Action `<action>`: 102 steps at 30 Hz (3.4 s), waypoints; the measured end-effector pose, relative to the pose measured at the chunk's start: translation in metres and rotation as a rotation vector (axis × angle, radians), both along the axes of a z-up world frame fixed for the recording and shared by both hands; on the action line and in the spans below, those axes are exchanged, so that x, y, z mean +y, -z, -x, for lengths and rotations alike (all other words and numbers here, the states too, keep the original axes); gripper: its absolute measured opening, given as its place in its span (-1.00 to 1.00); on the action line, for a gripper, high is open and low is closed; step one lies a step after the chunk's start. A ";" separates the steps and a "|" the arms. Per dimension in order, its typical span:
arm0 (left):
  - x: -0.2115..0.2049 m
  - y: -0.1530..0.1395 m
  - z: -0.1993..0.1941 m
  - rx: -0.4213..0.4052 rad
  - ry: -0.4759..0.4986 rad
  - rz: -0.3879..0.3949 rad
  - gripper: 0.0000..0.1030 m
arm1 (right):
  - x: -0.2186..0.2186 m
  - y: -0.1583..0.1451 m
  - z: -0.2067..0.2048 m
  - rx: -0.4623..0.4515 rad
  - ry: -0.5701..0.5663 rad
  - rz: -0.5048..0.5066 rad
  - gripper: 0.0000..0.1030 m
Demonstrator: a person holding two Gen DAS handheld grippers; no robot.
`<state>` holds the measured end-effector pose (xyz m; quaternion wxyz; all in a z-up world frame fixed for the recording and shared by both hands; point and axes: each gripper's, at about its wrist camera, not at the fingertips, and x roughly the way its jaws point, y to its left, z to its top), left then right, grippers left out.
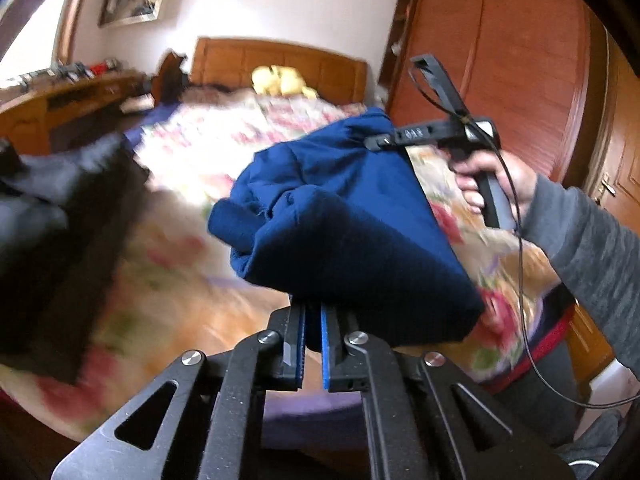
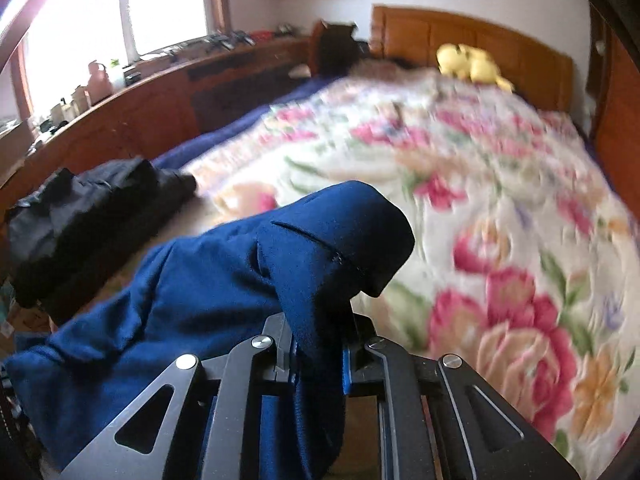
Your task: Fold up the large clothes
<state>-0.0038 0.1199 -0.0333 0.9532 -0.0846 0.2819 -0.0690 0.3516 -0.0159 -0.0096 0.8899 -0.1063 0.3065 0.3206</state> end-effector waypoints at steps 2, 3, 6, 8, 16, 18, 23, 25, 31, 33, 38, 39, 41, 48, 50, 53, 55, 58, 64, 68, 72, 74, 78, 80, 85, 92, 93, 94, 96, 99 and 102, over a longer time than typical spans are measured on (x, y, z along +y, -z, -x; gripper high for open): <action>0.022 -0.020 0.006 -0.041 -0.034 -0.050 -0.88 | 0.017 -0.025 0.005 -0.034 -0.025 -0.018 -0.71; 0.031 -0.027 0.007 -0.056 -0.049 -0.073 -0.88 | 0.022 -0.035 0.009 -0.041 -0.038 -0.029 -0.71; 0.067 -0.054 0.017 -0.100 -0.095 -0.122 -0.88 | 0.059 -0.072 0.023 -0.116 -0.089 -0.034 -0.71; 0.097 -0.072 0.024 -0.127 -0.148 -0.159 -0.88 | 0.092 -0.096 0.032 -0.163 -0.131 -0.029 -0.71; 0.221 -0.102 0.063 -0.140 -0.441 -0.278 -0.88 | 0.233 -0.138 0.054 -0.203 -0.301 -0.052 -0.71; 0.252 -0.093 0.073 -0.111 -0.512 -0.283 -0.88 | 0.269 -0.130 0.055 -0.164 -0.347 -0.049 -0.69; 0.294 -0.044 0.073 0.000 -0.614 -0.251 -0.86 | 0.340 -0.070 0.051 -0.054 -0.344 0.102 -0.55; 0.301 -0.034 0.073 0.008 -0.630 -0.223 -0.82 | 0.347 -0.057 0.057 -0.065 -0.340 0.129 -0.48; 0.301 -0.036 0.077 -0.020 -0.636 -0.243 -0.50 | 0.327 -0.058 0.092 -0.143 -0.410 0.169 -0.02; 0.292 -0.042 0.085 -0.026 -0.629 -0.250 -0.34 | 0.309 -0.070 0.113 -0.151 -0.419 0.147 0.07; 0.256 -0.064 0.110 -0.065 -0.605 -0.256 -0.30 | 0.239 -0.076 0.130 -0.155 -0.410 0.070 0.35; 0.249 -0.070 0.112 -0.076 -0.605 -0.260 -0.28 | 0.227 -0.077 0.134 -0.154 -0.410 0.057 0.37; 0.236 -0.076 0.113 -0.089 -0.595 -0.262 -0.27 | 0.201 -0.080 0.147 -0.169 -0.391 0.036 0.45; 0.184 -0.083 0.084 -0.078 -0.508 -0.236 -0.27 | 0.121 -0.086 0.174 -0.229 -0.320 0.001 0.49; 0.166 -0.084 0.073 -0.084 -0.481 -0.219 -0.27 | 0.096 -0.089 0.183 -0.238 -0.293 -0.020 0.50; 0.141 -0.085 0.058 -0.094 -0.430 -0.186 -0.27 | 0.059 -0.092 0.196 -0.258 -0.240 -0.039 0.52; 0.123 -0.085 0.047 -0.085 -0.413 -0.188 -0.27 | 0.036 -0.089 0.205 -0.264 -0.217 -0.045 0.52; 0.099 -0.084 0.031 -0.087 -0.378 -0.177 -0.27 | 0.006 -0.082 0.214 -0.271 -0.171 -0.048 0.53; 0.039 -0.075 -0.004 -0.061 -0.275 -0.162 -0.27 | -0.068 -0.061 0.244 -0.260 -0.054 -0.086 0.54; -0.009 -0.064 -0.023 -0.051 -0.190 -0.143 -0.27 | -0.111 -0.043 0.260 -0.237 0.033 -0.096 0.54; -0.047 -0.056 -0.036 -0.024 -0.130 -0.126 -0.27 | -0.139 -0.033 0.269 -0.207 0.099 -0.111 0.54; -0.063 -0.056 -0.039 -0.020 -0.113 -0.132 -0.27 | -0.153 -0.032 0.278 -0.211 0.132 -0.115 0.54; -0.089 -0.060 -0.041 -0.023 -0.088 -0.145 -0.27 | -0.173 -0.034 0.295 -0.224 0.200 -0.121 0.54; -0.102 -0.064 -0.040 -0.030 -0.081 -0.156 -0.27 | -0.182 -0.038 0.305 -0.225 0.232 -0.137 0.54; -0.131 -0.073 -0.032 -0.064 -0.055 -0.173 -0.27 | -0.198 -0.039 0.334 -0.255 0.315 -0.178 0.54; -0.149 -0.073 -0.030 -0.054 -0.020 -0.139 -0.27 | -0.203 -0.032 0.360 -0.275 0.384 -0.189 0.54; -0.152 -0.072 -0.031 -0.054 -0.019 -0.140 -0.27 | -0.201 -0.031 0.358 -0.273 0.386 -0.193 0.54; -0.153 -0.073 -0.031 -0.053 -0.019 -0.141 -0.27 | -0.201 -0.029 0.360 -0.269 0.388 -0.199 0.54; -0.153 -0.072 -0.030 -0.054 -0.019 -0.138 -0.27 | -0.198 -0.027 0.358 -0.268 0.392 -0.207 0.54; -0.156 -0.073 -0.030 -0.056 -0.022 -0.134 -0.27 | -0.197 -0.026 0.360 -0.272 0.398 -0.212 0.54; -0.157 -0.073 -0.029 -0.055 -0.029 -0.141 -0.27 | -0.195 -0.023 0.355 -0.271 0.401 -0.217 0.54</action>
